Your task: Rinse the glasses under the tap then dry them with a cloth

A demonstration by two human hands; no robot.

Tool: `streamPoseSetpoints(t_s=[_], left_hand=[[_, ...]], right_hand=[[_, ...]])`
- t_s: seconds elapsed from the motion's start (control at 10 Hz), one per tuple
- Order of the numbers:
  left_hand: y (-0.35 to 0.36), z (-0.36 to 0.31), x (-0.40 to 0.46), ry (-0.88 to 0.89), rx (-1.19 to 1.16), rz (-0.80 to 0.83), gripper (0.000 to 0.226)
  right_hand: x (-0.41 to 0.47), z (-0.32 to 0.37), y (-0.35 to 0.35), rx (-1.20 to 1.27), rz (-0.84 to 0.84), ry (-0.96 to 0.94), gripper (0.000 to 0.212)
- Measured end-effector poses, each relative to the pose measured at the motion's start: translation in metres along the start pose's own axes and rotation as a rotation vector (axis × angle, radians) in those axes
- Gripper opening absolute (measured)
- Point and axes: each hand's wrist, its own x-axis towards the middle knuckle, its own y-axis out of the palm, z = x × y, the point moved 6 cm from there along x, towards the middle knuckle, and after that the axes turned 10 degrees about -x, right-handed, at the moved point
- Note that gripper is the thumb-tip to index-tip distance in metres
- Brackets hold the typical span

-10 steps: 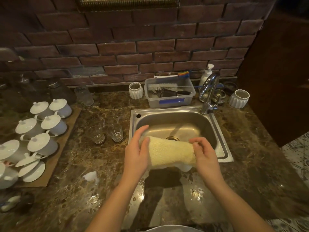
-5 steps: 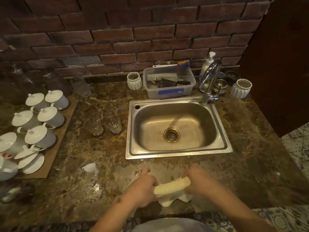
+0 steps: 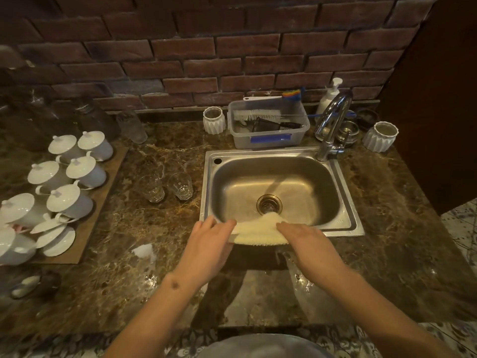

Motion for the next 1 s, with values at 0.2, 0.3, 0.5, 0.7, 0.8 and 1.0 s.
streamPoseSetpoints(t_s=[0.2,0.3,0.5,0.7,0.8,1.0], left_hand=[[0.105,0.027,-0.054,0.05,0.073,0.232,0.034],[0.15,0.036,-0.082,0.016,0.057,0.428,0.046],[0.153,0.021,-0.089,-0.018,0.08,0.567,0.029],[0.155,0.023,-0.11,0.004,-0.003,0.488,0.035],[0.153,0.027,-0.117,-0.02,-0.08,0.402,0.033],[0.16,0.047,-0.148,-0.091,-0.117,0.295,0.017]], right_hand=[[-0.037,0.008,0.106,-0.034,0.208,-0.078,0.087],[-0.055,0.012,0.147,-0.061,0.386,-0.086,0.106],[-0.069,0.017,0.158,-0.094,0.379,-0.071,0.093],[-0.081,0.017,0.158,-0.024,0.349,-0.073,0.085],[-0.085,0.016,0.155,-0.008,0.309,-0.056,0.082],[-0.107,-0.005,0.157,0.05,0.269,0.14,0.077]])
